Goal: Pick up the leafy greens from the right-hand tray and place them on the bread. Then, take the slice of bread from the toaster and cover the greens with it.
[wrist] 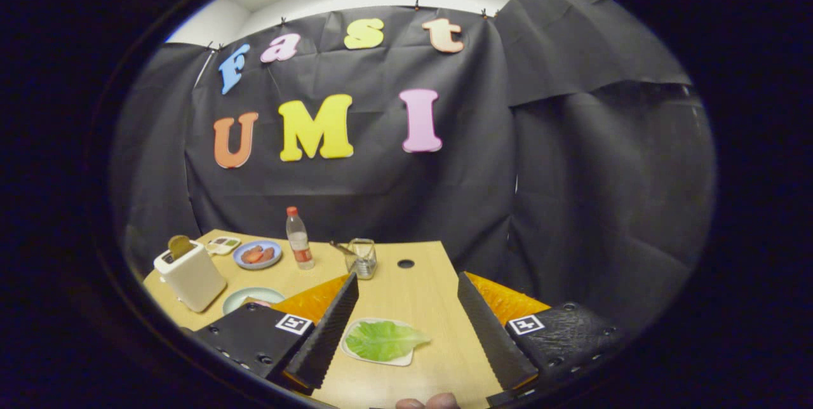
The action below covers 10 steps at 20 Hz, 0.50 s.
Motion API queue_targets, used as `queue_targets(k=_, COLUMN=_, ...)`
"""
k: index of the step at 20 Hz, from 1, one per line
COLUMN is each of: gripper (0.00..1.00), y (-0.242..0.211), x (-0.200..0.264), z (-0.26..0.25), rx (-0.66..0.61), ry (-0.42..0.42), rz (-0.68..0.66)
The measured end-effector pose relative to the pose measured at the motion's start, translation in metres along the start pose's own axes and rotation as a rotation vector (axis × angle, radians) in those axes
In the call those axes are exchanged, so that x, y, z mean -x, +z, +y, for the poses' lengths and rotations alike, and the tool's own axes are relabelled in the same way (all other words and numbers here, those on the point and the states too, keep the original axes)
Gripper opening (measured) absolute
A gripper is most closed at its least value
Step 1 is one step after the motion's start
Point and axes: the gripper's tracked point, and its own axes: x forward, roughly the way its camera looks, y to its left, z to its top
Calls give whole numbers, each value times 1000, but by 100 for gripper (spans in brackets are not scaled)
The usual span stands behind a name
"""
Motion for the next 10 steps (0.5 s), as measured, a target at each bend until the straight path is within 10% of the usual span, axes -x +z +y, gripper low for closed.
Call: queue_targets(k=10, gripper=95, y=-130, x=-106, z=-21, rx=-25, ry=24, rz=254)
